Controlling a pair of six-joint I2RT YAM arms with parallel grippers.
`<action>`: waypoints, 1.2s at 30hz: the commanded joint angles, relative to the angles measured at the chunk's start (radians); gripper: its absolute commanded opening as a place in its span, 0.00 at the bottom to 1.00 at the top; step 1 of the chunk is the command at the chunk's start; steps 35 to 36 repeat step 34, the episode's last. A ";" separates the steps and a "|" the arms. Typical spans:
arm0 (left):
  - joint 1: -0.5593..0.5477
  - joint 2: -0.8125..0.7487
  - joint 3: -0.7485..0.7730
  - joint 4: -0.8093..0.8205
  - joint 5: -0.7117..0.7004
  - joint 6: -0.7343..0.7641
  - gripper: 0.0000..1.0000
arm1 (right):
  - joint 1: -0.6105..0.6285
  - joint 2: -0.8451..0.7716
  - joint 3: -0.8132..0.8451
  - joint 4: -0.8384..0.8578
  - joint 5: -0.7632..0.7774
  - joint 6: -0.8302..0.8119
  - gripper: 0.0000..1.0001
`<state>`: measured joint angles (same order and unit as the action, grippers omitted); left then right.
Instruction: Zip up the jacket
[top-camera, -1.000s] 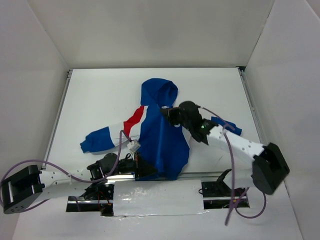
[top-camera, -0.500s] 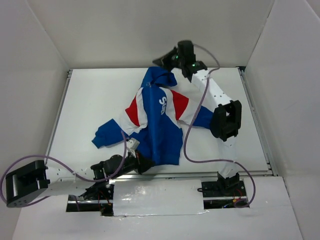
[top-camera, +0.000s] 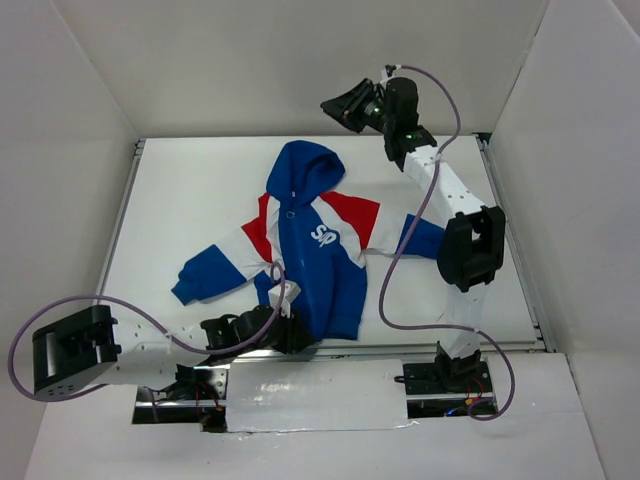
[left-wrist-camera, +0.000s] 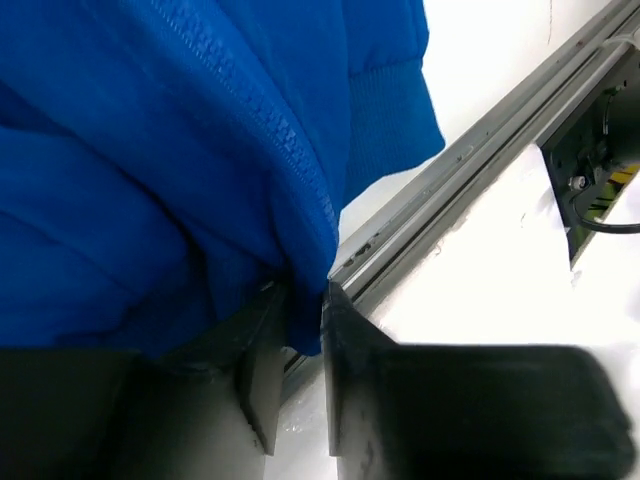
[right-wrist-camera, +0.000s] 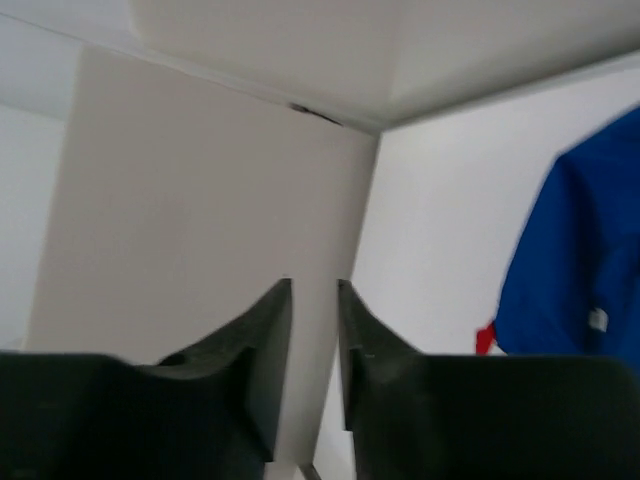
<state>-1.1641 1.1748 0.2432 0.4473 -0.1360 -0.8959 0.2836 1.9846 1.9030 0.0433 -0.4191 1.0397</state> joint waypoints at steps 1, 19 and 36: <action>-0.005 -0.067 0.056 -0.119 -0.033 -0.014 0.49 | 0.006 -0.059 -0.004 0.002 -0.064 -0.111 0.36; 0.871 -0.320 0.839 -1.222 -0.372 0.060 0.99 | 0.011 -1.323 -0.746 -0.684 0.422 -0.615 1.00; 0.932 -0.550 0.972 -1.489 -0.568 0.276 0.99 | 0.097 -1.696 -0.782 -0.902 0.718 -0.573 1.00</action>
